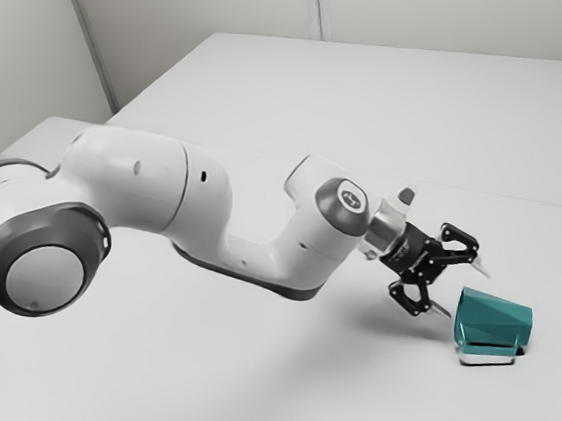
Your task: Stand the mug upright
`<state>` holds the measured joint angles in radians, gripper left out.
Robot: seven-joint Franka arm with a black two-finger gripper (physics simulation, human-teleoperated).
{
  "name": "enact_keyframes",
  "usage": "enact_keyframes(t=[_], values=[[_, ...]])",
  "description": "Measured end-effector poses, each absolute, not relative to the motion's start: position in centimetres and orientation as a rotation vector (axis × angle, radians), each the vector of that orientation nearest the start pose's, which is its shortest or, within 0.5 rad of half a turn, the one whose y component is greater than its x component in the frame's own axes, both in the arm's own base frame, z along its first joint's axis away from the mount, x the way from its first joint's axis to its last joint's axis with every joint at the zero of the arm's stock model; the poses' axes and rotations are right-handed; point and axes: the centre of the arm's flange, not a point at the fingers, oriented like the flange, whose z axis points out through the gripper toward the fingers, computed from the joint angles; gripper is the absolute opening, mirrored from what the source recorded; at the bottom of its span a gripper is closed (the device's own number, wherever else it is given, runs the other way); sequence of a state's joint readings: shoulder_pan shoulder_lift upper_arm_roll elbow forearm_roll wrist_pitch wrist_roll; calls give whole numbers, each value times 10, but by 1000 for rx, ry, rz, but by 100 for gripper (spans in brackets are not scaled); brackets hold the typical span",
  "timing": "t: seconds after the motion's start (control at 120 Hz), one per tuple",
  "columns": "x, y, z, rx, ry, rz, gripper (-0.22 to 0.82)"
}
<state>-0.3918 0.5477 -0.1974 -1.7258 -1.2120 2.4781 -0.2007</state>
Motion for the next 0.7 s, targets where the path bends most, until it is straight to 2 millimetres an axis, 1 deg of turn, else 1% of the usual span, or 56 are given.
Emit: enact_keyframes(t=[0.125, 0.3, 0.65, 0.667, 0.7], values=[[589, -373, 287, 2117, 673, -249, 60], [601, -377, 281, 2101, 694, -225, 60], [602, -394, 276, 2077, 702, -231, 60], [603, -394, 276, 2077, 702, -230, 59], [602, -395, 276, 2077, 701, -231, 53]])
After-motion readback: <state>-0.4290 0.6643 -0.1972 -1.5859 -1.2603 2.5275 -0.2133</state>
